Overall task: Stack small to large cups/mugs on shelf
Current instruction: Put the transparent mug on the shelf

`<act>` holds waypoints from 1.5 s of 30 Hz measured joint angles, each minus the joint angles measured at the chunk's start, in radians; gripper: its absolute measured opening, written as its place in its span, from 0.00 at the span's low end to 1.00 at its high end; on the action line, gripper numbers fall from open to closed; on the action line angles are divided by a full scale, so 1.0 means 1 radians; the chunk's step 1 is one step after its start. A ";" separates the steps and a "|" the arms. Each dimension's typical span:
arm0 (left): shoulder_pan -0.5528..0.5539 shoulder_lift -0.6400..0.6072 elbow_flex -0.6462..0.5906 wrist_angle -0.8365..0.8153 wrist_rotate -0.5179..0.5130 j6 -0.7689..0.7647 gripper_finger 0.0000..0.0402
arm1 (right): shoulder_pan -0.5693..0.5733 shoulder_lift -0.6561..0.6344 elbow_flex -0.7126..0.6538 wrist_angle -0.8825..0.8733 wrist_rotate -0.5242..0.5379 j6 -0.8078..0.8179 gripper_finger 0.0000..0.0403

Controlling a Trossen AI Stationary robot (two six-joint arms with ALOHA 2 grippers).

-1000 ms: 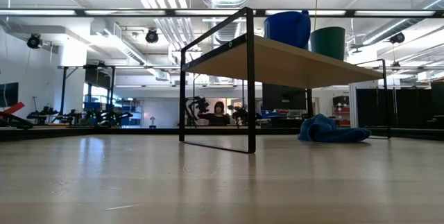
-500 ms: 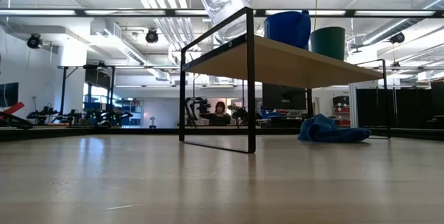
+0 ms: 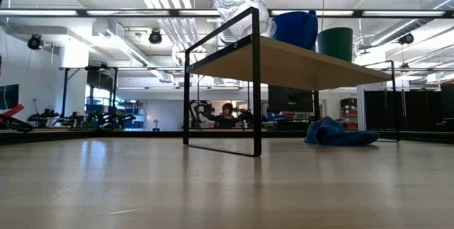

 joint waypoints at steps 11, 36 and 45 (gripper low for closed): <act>0.015 0.000 -0.013 0.008 0.000 -0.003 0.00 | -0.019 0.052 -0.023 0.048 0.010 0.023 0.08; 0.015 0.037 -0.035 0.057 0.004 -0.009 0.00 | -0.057 0.118 -0.023 0.051 0.112 0.052 0.08; 0.015 0.030 -0.035 0.088 0.007 -0.009 0.00 | -0.057 0.118 -0.023 0.050 0.113 0.055 0.08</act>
